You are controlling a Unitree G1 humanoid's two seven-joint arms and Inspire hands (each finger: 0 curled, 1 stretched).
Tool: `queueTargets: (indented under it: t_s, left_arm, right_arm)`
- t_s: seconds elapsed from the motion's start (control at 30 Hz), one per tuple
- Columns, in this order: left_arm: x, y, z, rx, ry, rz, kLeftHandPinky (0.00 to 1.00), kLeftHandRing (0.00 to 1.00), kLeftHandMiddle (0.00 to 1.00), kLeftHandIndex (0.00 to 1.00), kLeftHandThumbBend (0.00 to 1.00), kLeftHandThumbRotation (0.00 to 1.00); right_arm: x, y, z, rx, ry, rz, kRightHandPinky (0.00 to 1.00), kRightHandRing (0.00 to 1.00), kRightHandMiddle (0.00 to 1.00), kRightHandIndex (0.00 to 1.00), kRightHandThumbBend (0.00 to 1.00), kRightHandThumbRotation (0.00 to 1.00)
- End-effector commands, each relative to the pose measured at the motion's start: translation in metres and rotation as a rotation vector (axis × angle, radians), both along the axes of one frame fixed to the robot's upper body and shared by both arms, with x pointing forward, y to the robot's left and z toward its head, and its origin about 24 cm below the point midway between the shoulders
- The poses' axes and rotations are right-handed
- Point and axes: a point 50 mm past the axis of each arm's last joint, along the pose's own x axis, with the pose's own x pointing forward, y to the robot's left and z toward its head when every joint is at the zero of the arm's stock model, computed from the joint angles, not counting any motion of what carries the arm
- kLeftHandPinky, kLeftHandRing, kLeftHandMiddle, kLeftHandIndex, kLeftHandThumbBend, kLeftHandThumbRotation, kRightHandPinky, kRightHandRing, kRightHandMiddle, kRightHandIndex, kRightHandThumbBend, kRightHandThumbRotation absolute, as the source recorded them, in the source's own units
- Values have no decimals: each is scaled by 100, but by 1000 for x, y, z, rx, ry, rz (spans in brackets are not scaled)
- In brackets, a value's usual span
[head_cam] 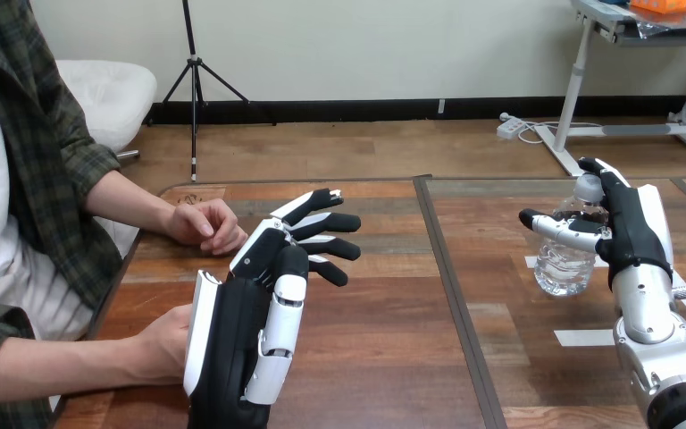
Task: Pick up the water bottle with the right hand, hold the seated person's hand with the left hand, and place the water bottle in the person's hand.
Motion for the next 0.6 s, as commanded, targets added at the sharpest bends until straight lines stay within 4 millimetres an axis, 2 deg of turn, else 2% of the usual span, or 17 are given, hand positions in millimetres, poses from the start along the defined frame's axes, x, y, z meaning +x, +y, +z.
queueTargets:
  t_s: [0.0,0.57]
  left_arm:
    - [-7,-3,3,-29,-9,-3,46,60,68,76,18,95]
    - [-8,-3,2,-30,-7,1,46,60,68,77,18,94]
  right_arm:
    - [0,8,-9,86,37,1,86,89,91,90,69,0]
    - [-1,12,-12,259,-4,-33,86,88,90,90,68,0]
